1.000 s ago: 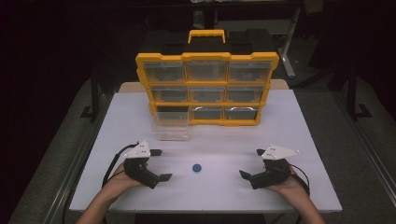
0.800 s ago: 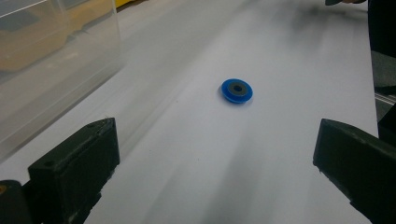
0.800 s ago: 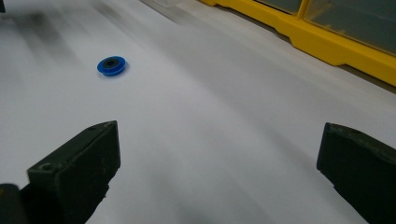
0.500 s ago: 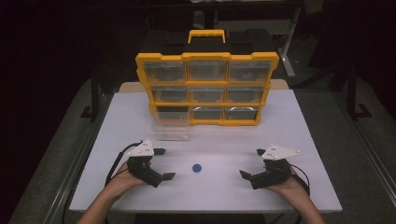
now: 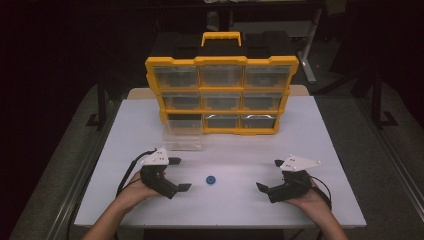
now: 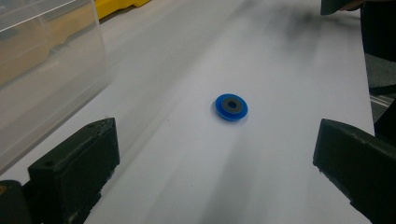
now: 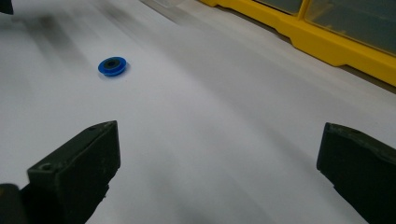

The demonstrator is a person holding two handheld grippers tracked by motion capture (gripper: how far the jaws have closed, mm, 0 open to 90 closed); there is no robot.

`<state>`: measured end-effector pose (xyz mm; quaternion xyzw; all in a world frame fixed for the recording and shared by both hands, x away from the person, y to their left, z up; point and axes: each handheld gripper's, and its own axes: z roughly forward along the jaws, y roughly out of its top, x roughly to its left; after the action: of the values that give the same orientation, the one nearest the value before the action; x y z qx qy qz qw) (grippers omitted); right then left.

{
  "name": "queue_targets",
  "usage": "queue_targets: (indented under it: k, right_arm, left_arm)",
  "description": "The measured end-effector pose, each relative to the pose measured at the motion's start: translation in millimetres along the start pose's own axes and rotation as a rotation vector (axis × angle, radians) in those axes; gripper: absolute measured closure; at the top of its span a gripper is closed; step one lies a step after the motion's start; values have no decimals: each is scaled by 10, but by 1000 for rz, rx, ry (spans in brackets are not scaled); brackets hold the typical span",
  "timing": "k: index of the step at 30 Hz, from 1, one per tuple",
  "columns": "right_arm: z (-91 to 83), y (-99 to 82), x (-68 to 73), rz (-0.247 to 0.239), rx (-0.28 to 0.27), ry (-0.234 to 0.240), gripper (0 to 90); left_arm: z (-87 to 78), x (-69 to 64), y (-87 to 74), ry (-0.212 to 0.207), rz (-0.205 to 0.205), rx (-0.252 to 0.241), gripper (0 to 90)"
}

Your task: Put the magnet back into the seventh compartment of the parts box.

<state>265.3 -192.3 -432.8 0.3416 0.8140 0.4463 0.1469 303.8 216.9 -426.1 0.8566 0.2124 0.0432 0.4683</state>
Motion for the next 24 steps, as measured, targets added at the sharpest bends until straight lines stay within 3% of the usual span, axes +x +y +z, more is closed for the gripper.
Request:
queue_targets:
  k: [24]
  right_arm:
    - [4, -1, 0, 1, -1, 0, 0]
  left_arm:
    - [144, 10, 142, -25, 25, 0, 1]
